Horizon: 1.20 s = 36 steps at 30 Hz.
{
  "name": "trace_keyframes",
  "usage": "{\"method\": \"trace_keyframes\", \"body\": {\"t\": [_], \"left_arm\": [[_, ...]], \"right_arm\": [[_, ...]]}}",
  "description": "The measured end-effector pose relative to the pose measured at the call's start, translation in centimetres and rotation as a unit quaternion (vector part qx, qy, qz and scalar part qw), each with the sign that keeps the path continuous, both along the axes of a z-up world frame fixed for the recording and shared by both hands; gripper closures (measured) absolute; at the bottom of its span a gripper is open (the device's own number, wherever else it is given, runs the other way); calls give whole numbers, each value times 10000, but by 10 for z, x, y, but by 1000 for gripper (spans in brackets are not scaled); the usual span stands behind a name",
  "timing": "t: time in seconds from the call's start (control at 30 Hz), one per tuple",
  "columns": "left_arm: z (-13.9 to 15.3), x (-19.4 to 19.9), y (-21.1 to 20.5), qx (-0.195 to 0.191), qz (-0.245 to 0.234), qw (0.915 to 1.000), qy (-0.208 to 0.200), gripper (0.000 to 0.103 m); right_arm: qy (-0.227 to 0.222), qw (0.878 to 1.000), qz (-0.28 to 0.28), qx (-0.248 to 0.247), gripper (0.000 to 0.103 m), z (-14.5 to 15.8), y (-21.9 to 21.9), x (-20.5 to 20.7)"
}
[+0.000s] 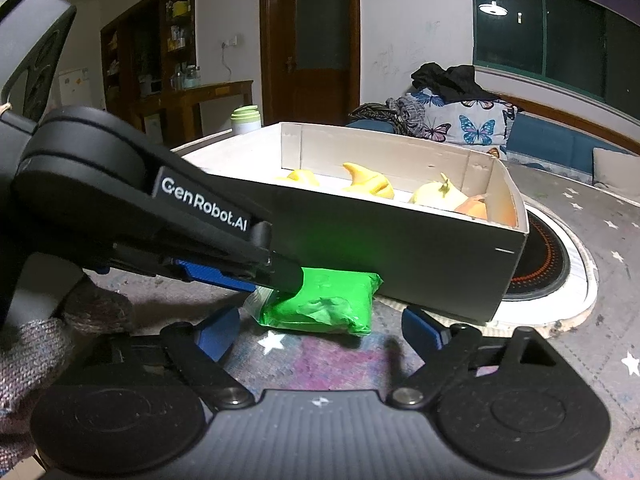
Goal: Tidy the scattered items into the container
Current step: 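Close the left gripper on the green packet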
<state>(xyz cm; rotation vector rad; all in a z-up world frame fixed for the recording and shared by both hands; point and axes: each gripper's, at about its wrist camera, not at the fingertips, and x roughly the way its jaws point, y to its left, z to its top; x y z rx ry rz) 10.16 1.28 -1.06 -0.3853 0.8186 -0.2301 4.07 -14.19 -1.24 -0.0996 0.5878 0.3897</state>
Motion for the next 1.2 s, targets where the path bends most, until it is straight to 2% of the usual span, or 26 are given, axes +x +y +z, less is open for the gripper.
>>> {"method": "trace_keyframes", "body": {"t": [0.2, 0.37, 0.57, 1.2], "left_arm": [[-4, 5, 6, -291, -31, 9995, 68, 75], [-5, 8, 6, -353, -70, 9993, 48, 75], [-7, 12, 8, -480, -68, 9988, 83, 75], [0, -1, 4, -403, -59, 9992, -39, 75]], "right_arm": [[65, 10000, 52, -14, 21, 0, 3, 4], [108, 9999, 90, -18, 28, -1, 6, 7], [174, 9998, 58, 21, 32, -3, 6, 12], [161, 9998, 35, 87, 36, -1, 0, 9]]}}
